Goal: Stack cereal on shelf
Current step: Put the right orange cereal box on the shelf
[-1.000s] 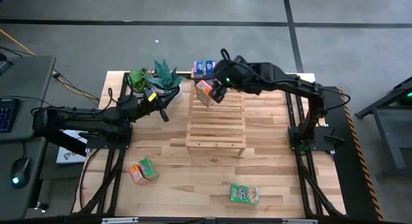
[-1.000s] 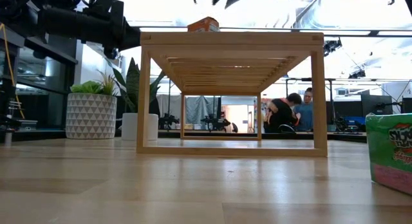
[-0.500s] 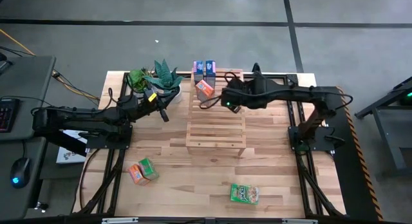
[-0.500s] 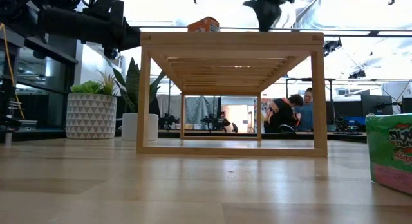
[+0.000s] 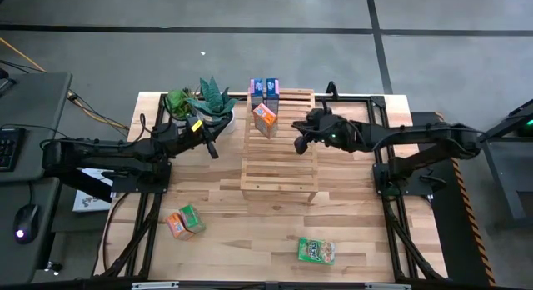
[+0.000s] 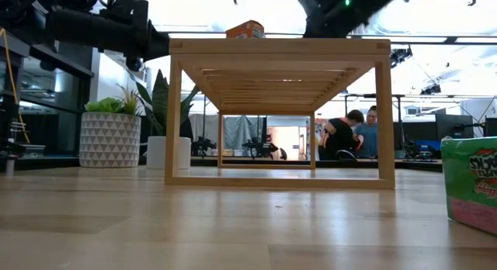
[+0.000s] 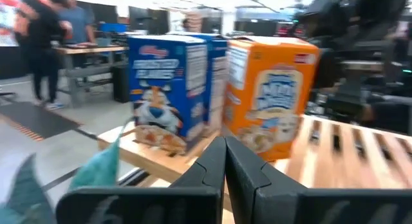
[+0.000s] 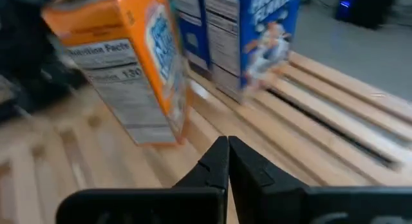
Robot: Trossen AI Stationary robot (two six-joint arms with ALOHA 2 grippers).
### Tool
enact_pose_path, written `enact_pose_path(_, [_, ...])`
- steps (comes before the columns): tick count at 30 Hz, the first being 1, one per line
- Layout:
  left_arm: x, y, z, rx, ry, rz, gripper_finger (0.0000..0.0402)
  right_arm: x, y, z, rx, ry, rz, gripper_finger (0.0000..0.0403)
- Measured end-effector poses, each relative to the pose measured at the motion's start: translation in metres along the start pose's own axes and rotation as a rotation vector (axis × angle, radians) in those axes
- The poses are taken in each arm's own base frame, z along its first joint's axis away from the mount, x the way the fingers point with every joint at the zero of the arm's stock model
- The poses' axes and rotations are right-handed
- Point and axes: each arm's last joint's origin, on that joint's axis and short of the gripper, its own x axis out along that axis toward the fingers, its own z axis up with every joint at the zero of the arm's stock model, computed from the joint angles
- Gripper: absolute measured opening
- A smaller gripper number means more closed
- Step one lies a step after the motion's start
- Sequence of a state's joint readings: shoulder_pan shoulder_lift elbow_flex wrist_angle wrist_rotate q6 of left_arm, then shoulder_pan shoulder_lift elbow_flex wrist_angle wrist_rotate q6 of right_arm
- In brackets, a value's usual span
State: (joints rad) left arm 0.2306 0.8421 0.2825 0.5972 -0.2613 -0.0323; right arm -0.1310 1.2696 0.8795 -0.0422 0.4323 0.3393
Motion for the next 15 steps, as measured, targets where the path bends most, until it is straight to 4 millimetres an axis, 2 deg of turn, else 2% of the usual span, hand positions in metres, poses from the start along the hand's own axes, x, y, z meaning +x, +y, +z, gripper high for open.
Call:
enact_pose_path(7, [-0.001,-0.005,0.000,0.031,0.004,-0.190,0.0000,0.028,-0.005,-0.025,0.080,-0.114,0.000,0.0000])
enact_pose_path(11, [0.000,-0.007,-0.002,0.037,0.011,-0.244,0.0000,0.046,-0.001,-0.030,0.080,-0.110,0.002,0.0000])
enact_pose_path(15, [0.006,-0.008,-0.009,0.034,0.054,-0.220,0.0000,0.055,0.005,-0.025,0.067,-0.118,0.002,0.0000])
